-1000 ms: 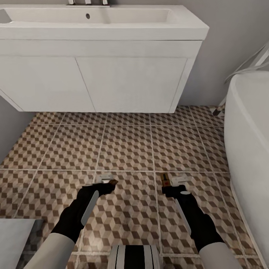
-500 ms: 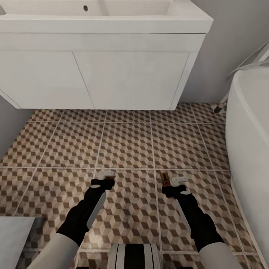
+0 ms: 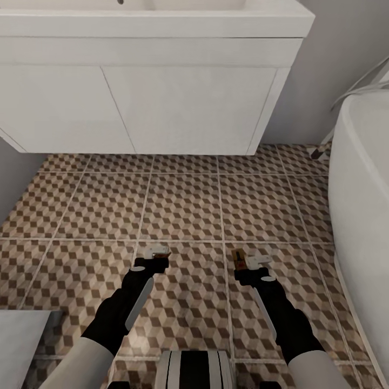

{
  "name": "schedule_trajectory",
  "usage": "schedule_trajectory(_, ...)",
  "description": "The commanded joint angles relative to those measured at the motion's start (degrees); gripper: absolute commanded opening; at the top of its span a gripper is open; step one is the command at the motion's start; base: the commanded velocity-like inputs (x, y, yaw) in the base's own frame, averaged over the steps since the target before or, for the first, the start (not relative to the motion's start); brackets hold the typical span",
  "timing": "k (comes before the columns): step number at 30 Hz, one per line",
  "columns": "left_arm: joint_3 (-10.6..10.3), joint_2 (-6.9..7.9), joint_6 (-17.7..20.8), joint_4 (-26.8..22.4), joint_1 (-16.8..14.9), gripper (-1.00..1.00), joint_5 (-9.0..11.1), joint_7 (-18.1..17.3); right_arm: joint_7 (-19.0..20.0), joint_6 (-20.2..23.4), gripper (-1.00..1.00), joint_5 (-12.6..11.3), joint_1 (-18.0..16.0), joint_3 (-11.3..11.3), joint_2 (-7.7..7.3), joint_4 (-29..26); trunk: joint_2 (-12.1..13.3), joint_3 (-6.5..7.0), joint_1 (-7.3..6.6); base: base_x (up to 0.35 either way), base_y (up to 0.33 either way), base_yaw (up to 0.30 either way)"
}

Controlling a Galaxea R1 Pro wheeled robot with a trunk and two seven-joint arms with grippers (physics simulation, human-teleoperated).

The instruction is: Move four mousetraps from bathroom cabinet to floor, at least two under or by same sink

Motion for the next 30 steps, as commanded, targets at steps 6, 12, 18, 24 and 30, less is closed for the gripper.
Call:
schedule_trajectory(6,-0.12,0.06,0.26,-1.18,-0.03,-1.0,0.59,-0.18,-0.05,0.37,-1.0,0.26,-0.02,0.12,0.0,-0.07,-0.01,-0.59,-0.01,0.0,0.0,0.0)
schedule_trajectory(12,-0.14,0.0,0.33,-1.7,-0.03,-1.0,0.64,-0.31,-0.05,0.32,-1.0,0.26,-0.03,0.13,0.0,-0.07,-0.01,-1.14,-0.01,0.0,0.0,0.0)
schedule_trajectory(18,-0.15,-0.02,0.33,-1.75,-0.03,-1.0,0.68,-0.32,-0.05,0.33,-1.0,0.26,0.01,0.13,0.0,-0.07,-0.01,-1.69,-0.01,0.0,0.0,0.0)
schedule_trajectory(24,-0.17,-0.09,0.33,-1.75,-0.03,-1.0,0.68,-0.32,-0.05,0.33,-1.0,0.26,0.0,0.13,0.02,-0.07,-1.22,-2.78,0.65,0.0,0.0,0.0)
schedule_trajectory(30,-0.2,-0.14,0.37,-1.66,-0.03,-1.0,0.68,-0.32,-0.05,0.3,-1.0,0.26,-0.02,0.14,0.02,-0.07,-3.62,-4.41,1.97,0.0,0.0,0.0)
